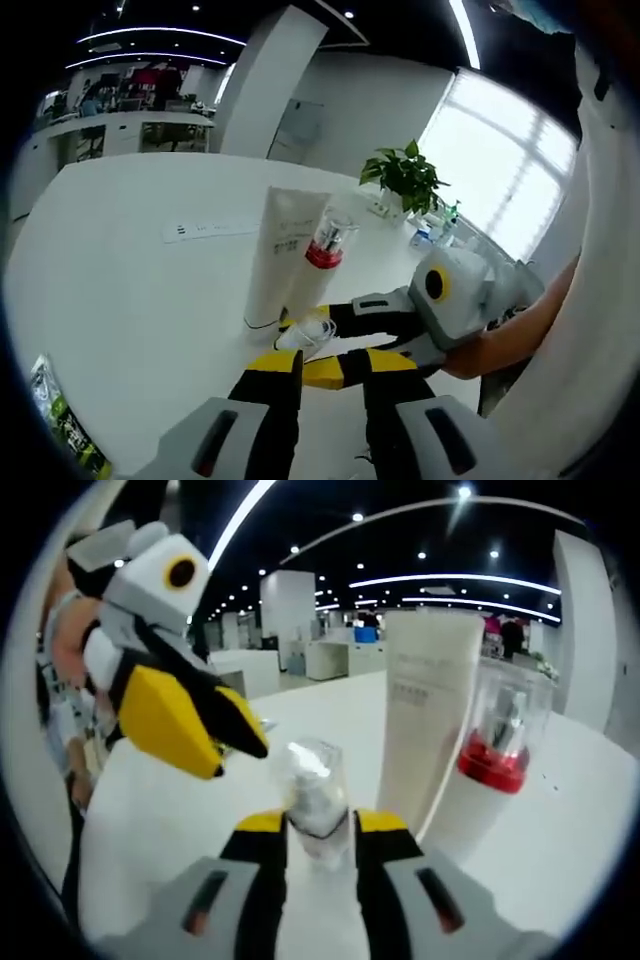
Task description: Arrange the skincare products in the storage area until every visible bottle or jar stands upright without overlapping.
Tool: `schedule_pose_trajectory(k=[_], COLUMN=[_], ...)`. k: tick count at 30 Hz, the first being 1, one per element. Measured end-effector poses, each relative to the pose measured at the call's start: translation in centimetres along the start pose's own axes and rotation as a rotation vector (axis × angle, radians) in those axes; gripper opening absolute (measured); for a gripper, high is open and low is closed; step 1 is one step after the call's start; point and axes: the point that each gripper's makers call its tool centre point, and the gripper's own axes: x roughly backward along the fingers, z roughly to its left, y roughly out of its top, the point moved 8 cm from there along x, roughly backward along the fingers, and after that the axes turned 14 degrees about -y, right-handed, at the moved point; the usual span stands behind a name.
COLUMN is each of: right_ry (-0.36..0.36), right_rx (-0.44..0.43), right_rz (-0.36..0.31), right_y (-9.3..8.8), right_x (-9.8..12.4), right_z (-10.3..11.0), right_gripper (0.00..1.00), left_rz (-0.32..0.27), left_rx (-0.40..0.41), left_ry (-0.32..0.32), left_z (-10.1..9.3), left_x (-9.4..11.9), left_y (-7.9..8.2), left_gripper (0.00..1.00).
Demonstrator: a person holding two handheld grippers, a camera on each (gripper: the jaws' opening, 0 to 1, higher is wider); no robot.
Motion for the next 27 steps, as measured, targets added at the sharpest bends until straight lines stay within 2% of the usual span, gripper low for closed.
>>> schedule_pose_trajectory(k=[9,18,27], right_ry=[-0.007,-0.012,-0.051], right_rx=[0.011,0.049,0.012], right_rz=[0.030,0.065,0.106], right_y=[-0.4,-1.1,-1.6], right_x=[0.4,0.6,0.0], right_z=[0.1,0.4,0.4], right_gripper=[0.25,0.25,0.26], left_rz=[-0.058,-0.089,-0.129], left_rx=[0.001,-0.020,-0.004], left_ry=[0.033,0.058,0.100], left_z=[-1.2,-4.1,-6.1], left_x=[1.2,3.6,6.6], left_y=[0.6,-1.2,-3.6], left_gripper=[0.24,0.24,0.24])
